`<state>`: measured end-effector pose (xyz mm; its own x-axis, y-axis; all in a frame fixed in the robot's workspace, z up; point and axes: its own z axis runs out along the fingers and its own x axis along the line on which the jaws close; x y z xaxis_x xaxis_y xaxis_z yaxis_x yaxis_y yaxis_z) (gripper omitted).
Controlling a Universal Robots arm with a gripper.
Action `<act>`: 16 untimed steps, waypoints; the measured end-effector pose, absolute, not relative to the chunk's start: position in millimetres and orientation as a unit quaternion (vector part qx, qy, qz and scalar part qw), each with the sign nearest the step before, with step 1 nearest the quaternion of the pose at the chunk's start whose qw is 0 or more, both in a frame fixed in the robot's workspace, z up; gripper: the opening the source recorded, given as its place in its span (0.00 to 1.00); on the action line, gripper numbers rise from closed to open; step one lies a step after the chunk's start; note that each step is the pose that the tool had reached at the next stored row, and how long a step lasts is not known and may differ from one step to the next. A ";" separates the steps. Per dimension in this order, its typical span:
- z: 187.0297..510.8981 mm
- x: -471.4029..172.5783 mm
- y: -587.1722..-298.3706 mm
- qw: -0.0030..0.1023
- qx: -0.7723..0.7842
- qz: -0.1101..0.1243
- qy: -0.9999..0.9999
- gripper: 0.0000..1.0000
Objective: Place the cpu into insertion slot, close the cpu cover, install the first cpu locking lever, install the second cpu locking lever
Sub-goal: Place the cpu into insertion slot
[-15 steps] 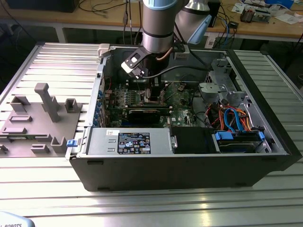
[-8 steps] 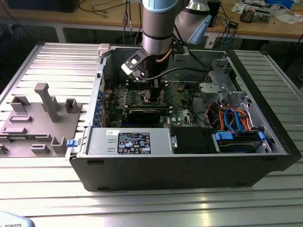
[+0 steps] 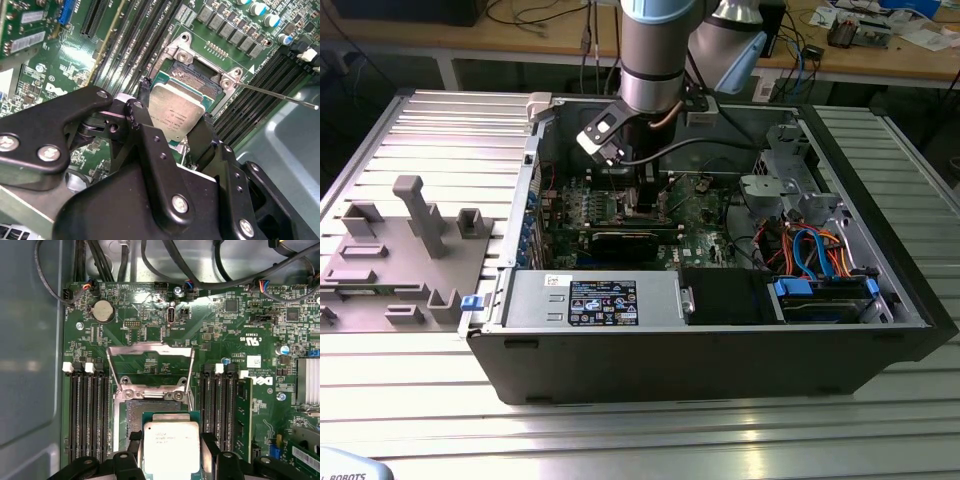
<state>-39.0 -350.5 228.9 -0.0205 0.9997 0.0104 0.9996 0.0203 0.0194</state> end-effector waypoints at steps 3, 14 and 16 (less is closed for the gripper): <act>228.4 -39.0 -343.7 0.015 0.700 -0.002 0.714 0.55; 222.3 -39.0 -340.4 0.016 0.700 -0.002 0.714 0.55; 221.9 -39.0 -340.4 0.015 0.700 -0.002 0.714 0.55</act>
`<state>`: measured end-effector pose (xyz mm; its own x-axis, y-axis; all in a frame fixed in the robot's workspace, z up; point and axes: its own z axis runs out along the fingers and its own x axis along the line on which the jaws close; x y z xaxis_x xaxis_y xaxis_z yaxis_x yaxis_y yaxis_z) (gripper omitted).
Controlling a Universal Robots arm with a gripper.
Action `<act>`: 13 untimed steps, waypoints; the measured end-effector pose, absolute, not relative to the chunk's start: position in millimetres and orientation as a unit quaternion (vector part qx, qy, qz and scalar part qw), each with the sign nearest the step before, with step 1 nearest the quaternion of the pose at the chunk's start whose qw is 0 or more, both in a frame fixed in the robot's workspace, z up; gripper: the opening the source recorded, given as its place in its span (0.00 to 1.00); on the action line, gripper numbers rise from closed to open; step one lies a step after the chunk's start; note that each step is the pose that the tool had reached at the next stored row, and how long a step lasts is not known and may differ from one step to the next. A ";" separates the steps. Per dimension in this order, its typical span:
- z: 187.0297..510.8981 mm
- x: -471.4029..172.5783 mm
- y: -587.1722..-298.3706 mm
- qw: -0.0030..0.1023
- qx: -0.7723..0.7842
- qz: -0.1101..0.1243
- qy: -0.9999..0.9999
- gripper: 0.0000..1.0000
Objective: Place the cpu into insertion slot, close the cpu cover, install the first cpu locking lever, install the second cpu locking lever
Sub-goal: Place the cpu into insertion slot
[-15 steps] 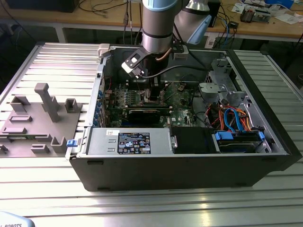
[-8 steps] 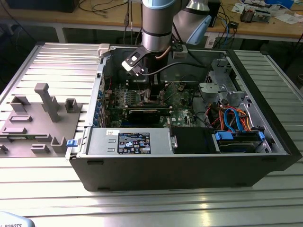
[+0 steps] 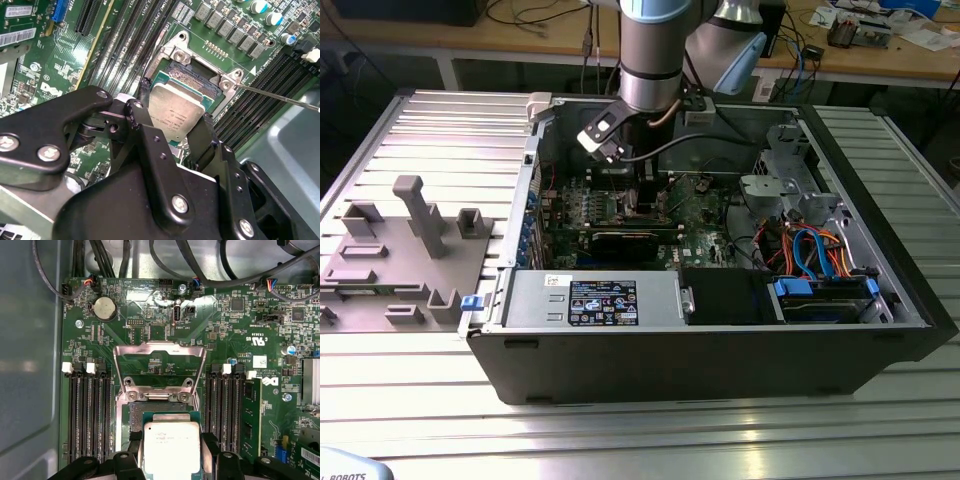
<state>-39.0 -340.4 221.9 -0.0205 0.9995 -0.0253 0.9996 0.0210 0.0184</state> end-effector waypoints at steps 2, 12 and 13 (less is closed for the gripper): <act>221.3 -39.0 -340.4 0.015 0.700 -0.002 0.714 0.55; 218.2 -39.0 -340.4 0.016 0.700 -0.002 0.714 0.55; 218.1 -39.0 -340.4 0.016 0.700 -0.002 0.714 0.55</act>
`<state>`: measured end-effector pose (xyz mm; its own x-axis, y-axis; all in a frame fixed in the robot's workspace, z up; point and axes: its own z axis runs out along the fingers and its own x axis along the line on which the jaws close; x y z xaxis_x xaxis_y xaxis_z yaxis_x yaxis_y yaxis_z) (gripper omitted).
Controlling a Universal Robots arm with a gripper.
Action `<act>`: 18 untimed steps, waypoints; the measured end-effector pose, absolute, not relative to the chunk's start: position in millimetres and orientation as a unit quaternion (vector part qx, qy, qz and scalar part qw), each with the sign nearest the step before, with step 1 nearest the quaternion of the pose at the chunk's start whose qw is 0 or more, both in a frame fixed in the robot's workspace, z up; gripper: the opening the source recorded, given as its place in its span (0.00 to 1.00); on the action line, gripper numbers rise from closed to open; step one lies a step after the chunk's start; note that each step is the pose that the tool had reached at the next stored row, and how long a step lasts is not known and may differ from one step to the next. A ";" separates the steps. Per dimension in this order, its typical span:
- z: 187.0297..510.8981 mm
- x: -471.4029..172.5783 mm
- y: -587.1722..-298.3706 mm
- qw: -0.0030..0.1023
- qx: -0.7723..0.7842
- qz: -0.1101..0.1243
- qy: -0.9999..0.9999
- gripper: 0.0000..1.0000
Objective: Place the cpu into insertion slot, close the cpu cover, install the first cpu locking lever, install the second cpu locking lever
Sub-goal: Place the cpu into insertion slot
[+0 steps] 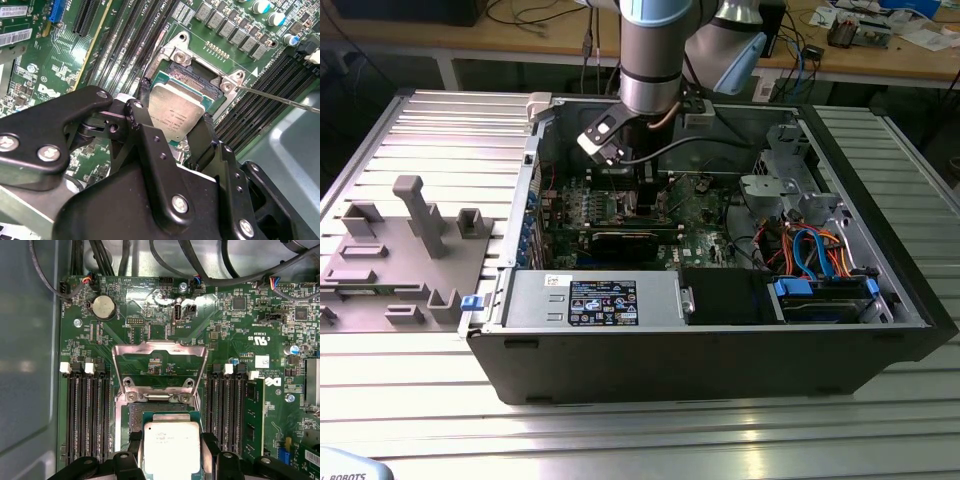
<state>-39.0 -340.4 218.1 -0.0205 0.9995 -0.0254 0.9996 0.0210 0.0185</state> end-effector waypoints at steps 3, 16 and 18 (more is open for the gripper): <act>217.3 -39.0 -340.4 0.016 0.700 -0.002 0.714 0.55; 214.2 -39.0 -340.4 0.016 0.700 -0.002 0.714 0.55; 213.8 -39.0 -340.4 0.016 0.700 -0.002 0.714 0.55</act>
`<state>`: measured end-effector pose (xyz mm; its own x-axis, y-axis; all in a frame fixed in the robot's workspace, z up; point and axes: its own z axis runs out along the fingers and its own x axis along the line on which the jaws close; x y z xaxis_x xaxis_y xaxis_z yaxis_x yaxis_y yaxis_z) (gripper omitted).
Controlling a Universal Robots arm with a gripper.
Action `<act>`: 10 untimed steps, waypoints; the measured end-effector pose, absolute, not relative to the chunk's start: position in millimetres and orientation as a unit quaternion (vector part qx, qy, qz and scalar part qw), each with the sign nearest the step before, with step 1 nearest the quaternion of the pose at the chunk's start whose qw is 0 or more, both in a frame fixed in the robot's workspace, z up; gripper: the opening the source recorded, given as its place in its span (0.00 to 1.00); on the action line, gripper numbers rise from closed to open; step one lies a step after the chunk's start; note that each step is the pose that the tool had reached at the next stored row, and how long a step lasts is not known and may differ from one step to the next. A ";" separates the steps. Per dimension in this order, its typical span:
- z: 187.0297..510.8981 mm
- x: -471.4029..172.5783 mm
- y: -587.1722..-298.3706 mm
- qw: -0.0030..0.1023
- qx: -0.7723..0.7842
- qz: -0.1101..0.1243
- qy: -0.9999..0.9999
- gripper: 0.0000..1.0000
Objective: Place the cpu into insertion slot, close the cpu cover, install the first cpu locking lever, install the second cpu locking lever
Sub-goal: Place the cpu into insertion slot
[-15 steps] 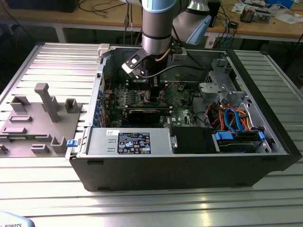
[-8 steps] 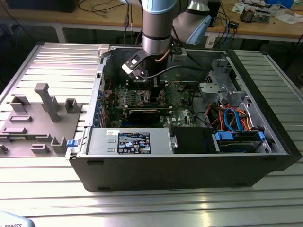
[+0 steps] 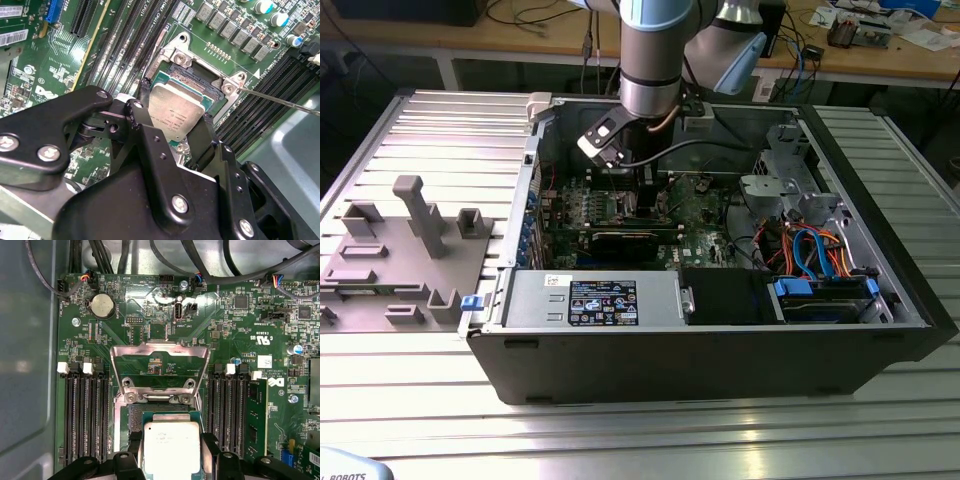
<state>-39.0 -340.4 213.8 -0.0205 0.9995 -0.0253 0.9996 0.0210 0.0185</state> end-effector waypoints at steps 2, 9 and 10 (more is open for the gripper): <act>213.4 -39.0 -340.4 0.016 0.700 -0.002 0.714 0.55; 211.6 -39.0 -340.3 0.015 0.700 -0.002 0.714 0.55; 211.2 -39.0 -340.3 0.015 0.700 -0.002 0.714 0.55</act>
<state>-39.0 -340.3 211.2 -0.0205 0.9995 -0.0252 0.9996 0.0210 0.0185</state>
